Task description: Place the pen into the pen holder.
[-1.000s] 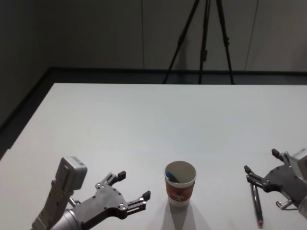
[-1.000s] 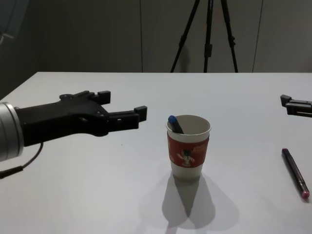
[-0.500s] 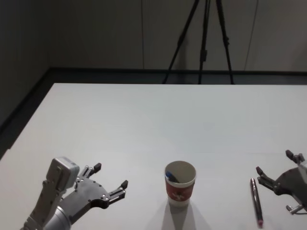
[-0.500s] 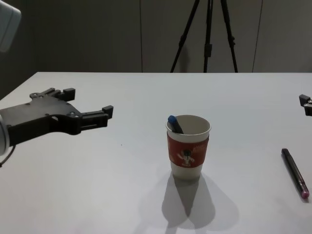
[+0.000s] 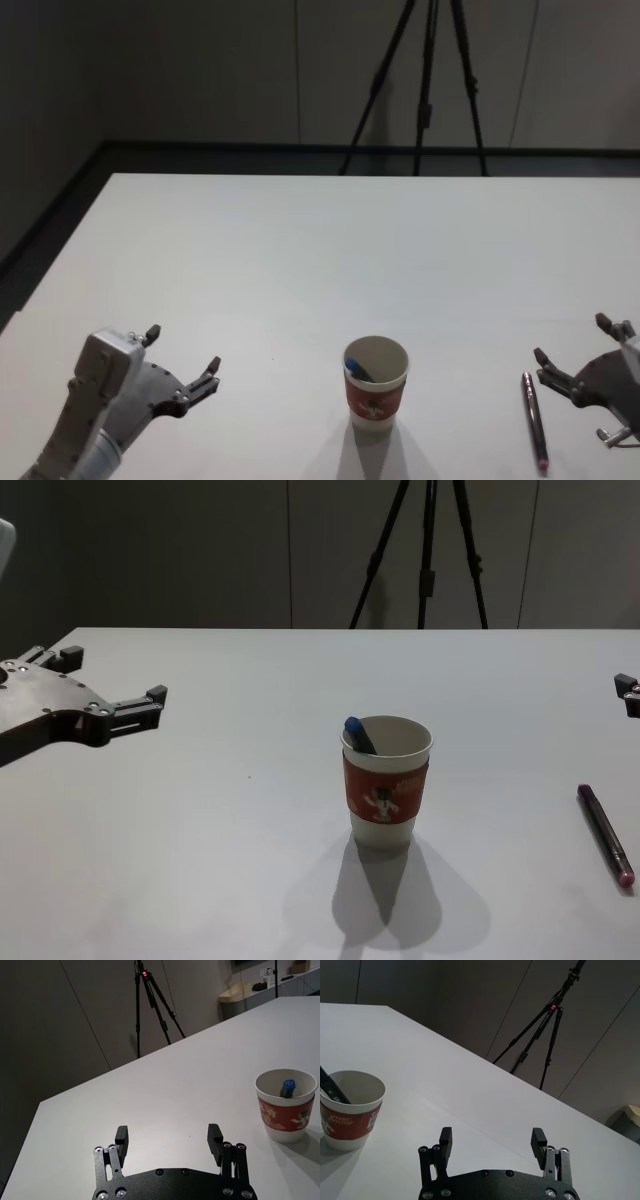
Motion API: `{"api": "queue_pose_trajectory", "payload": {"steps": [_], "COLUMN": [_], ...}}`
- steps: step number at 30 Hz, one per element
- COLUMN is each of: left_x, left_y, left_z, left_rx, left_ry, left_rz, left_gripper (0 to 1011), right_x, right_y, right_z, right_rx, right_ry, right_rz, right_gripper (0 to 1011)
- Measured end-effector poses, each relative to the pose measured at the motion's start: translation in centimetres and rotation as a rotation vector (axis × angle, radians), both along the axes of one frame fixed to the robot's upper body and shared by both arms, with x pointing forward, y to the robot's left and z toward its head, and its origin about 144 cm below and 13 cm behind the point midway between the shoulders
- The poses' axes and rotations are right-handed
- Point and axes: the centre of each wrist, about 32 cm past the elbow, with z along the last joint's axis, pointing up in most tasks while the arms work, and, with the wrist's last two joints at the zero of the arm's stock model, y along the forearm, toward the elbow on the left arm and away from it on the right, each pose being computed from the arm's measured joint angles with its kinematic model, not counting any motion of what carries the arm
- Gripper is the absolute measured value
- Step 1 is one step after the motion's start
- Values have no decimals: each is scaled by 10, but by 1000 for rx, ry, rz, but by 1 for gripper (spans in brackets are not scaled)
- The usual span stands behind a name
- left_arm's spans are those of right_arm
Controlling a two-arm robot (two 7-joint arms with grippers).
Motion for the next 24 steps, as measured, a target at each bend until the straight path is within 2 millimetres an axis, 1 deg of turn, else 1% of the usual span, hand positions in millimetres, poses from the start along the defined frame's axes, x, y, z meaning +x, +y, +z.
{"api": "queue_pose_trajectory", "payload": {"steps": [9,24], "left_x": [1,1], "left_y": [4,4], "left_z": [-3,-3], "left_rx": [28,30], "left_ry": [-32,-33], "left_rz": [48,50], "left_gripper": [1001,1001], "right_x": [0,0], "right_y": [0,0], "right_z": [0,0], "right_rx": [0,0], "right_ry": [0,1], "right_rz": [-1,-1], "right_gripper": [1001,1001]}}
